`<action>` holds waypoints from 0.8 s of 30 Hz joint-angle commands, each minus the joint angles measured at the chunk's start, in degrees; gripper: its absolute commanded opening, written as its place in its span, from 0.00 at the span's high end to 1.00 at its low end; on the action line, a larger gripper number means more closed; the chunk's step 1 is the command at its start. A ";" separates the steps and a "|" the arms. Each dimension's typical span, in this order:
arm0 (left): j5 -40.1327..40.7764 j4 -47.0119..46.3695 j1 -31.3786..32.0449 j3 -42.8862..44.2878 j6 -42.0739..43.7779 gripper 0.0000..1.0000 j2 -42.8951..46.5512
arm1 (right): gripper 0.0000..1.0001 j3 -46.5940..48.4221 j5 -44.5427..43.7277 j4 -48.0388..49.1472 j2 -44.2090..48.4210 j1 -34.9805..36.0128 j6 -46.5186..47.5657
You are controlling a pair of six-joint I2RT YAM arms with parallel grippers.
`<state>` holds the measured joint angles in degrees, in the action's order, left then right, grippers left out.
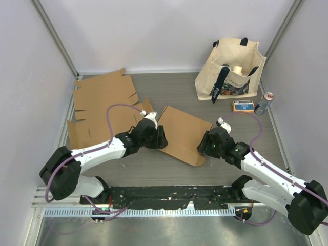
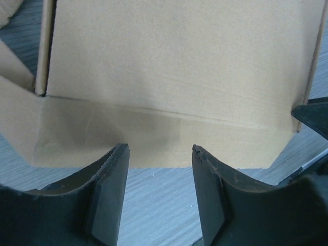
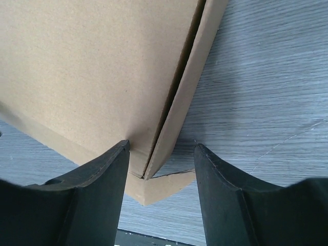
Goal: Fold the paper box
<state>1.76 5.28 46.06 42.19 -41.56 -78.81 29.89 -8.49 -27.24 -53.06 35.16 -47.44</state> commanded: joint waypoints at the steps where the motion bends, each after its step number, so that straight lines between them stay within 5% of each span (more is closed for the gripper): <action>1: -0.36 3.41 -1.23 4.03 2.97 0.36 8.65 | 0.40 2.80 0.75 0.70 1.99 -1.58 0.51; 4: -1.04 7.55 -5.36 6.05 3.42 0.24 13.05 | 0.35 3.42 3.91 2.72 1.73 -6.93 2.08; 11: -12.55 3.17 -19.15 2.90 -1.85 0.21 12.98 | 0.44 3.59 14.90 12.48 -5.56 -18.54 6.57; 24: -14.76 -0.27 -20.49 7.20 0.51 0.21 -1.26 | 0.67 -1.67 17.72 11.69 -10.75 -29.09 6.40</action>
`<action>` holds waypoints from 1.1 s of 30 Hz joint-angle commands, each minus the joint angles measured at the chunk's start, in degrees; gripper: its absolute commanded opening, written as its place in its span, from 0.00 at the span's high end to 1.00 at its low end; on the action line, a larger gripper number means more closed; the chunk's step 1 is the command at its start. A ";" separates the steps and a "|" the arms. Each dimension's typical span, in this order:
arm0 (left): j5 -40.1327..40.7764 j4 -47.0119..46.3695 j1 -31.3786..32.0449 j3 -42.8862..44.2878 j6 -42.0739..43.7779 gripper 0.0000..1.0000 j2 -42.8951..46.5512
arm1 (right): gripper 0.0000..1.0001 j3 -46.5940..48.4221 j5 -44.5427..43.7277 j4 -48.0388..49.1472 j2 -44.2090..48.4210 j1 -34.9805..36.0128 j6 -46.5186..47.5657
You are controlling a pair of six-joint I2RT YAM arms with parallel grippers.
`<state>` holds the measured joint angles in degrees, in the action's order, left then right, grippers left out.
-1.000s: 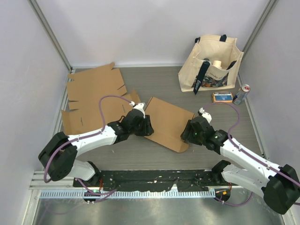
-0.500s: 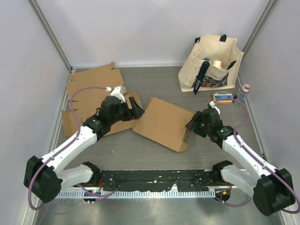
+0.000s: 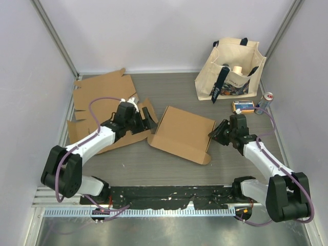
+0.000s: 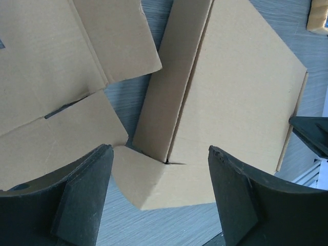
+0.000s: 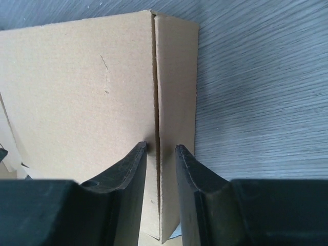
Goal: Fold the paper box
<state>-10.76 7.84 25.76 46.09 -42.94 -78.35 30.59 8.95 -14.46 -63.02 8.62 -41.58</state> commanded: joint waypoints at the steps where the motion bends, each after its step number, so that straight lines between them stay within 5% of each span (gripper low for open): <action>1: -3.29 -2.83 -0.18 3.92 2.15 0.21 -2.51 | 0.68 -2.81 0.54 -1.19 -0.52 -3.60 0.54; 12: -10.07 -9.33 0.25 6.21 2.33 0.23 -9.88 | 0.72 -6.59 3.18 -3.30 -0.25 -12.57 3.00; 28: -7.51 -9.43 3.60 11.57 4.26 0.24 -17.27 | 0.98 -10.19 13.26 -0.84 1.15 -19.86 3.35; 33: -9.01 -9.42 3.60 12.53 5.67 0.23 -19.91 | 0.99 -10.55 16.45 0.04 -0.52 -22.07 4.05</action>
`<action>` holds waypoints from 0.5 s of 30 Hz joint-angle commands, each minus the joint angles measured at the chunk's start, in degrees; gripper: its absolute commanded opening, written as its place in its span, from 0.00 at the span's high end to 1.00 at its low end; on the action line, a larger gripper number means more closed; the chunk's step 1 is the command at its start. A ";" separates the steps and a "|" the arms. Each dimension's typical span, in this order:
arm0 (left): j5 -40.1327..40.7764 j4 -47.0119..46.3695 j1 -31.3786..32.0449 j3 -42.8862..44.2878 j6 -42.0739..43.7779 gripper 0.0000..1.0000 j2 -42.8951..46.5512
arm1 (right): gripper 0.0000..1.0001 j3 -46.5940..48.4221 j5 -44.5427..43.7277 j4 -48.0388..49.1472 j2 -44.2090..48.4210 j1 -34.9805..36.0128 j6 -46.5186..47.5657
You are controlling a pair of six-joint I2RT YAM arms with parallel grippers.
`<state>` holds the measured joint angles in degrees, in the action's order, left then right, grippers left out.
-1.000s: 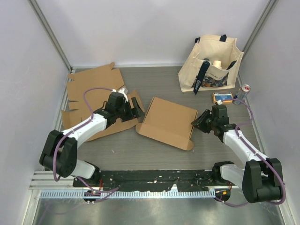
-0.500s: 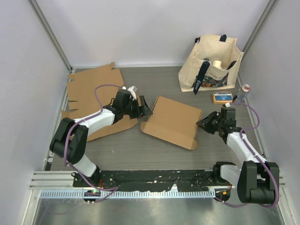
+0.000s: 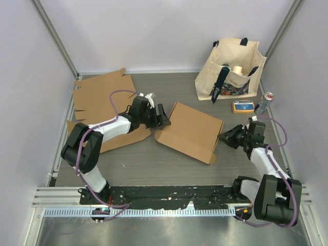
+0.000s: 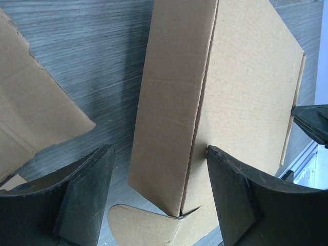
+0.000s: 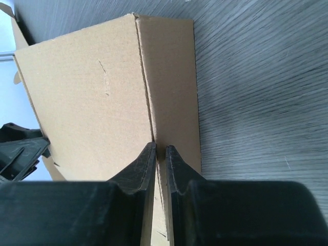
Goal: Fold the paper box
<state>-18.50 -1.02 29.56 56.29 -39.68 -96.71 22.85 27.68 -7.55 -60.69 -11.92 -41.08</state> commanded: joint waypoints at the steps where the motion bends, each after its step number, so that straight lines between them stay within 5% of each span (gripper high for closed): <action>1: -2.75 -0.48 -0.21 2.50 2.68 0.23 -1.73 | 0.99 -2.81 -2.19 -6.78 -3.21 -1.61 3.55; 8: -13.20 -2.33 -0.29 4.70 2.33 0.21 -5.33 | 0.99 -2.99 -2.37 -5.81 -5.06 -1.87 3.46; 15: -6.56 1.98 -0.91 6.28 1.89 0.18 -3.14 | 0.99 -3.52 -2.29 -5.90 -5.41 -4.51 3.02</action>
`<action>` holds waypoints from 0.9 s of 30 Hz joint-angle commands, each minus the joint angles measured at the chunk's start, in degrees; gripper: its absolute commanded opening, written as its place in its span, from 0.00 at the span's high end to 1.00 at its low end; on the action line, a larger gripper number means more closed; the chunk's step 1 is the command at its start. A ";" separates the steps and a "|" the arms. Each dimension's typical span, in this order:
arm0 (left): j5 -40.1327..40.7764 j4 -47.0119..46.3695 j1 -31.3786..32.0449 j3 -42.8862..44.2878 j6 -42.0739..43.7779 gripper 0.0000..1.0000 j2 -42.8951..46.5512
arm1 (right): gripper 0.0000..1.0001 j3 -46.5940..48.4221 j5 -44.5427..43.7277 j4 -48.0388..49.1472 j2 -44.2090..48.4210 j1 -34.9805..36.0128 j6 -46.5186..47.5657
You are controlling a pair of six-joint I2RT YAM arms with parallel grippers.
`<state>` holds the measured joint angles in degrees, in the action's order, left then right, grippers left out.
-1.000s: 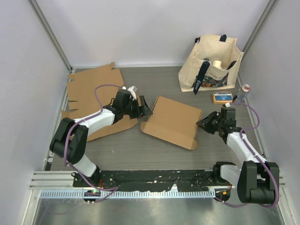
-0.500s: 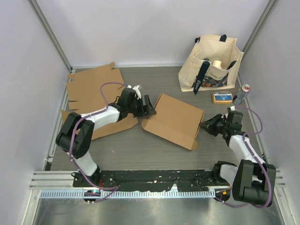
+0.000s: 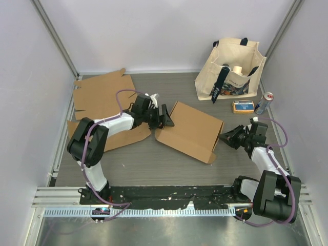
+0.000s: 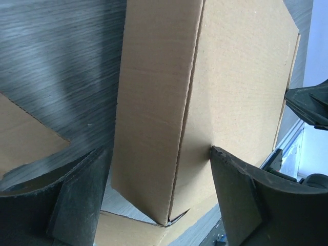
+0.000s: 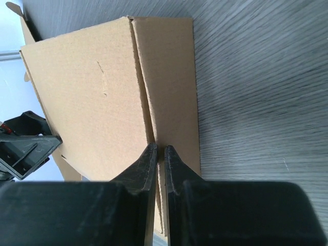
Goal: Fold the paper box
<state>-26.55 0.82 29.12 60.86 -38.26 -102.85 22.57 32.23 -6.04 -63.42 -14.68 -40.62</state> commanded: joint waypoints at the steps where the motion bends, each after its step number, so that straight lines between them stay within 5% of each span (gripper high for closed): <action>1: 1.50 1.28 -0.47 2.24 0.64 0.17 3.00 | 0.99 -3.06 -6.39 -7.40 -3.11 -2.02 2.74; 5: 0.97 7.35 -1.35 6.90 1.00 0.16 -1.46 | 0.99 -3.23 -5.60 -7.40 -3.38 -2.37 2.83; 11: -12.28 9.21 -2.23 12.79 1.44 0.17 -8.59 | 0.99 -3.41 -4.81 -7.40 -2.50 -2.81 3.18; 20: -25.21 -10.56 -2.23 7.88 -11.91 0.23 -11.23 | 0.99 -3.67 -3.58 -6.44 -1.80 -2.81 3.53; 25: -28.56 -23.66 -2.23 4.89 -20.79 0.46 -10.80 | 0.98 -3.93 -2.26 -5.38 -1.71 -2.73 3.62; 27: -28.74 -23.76 -1.88 4.53 -21.50 0.48 -10.01 | 0.96 -3.76 -1.82 -5.38 -1.18 -2.64 3.88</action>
<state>-44.71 -11.46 24.71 66.11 -50.85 -114.21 21.82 34.30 -4.62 -63.53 -18.13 -39.51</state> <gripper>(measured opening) 0.577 0.110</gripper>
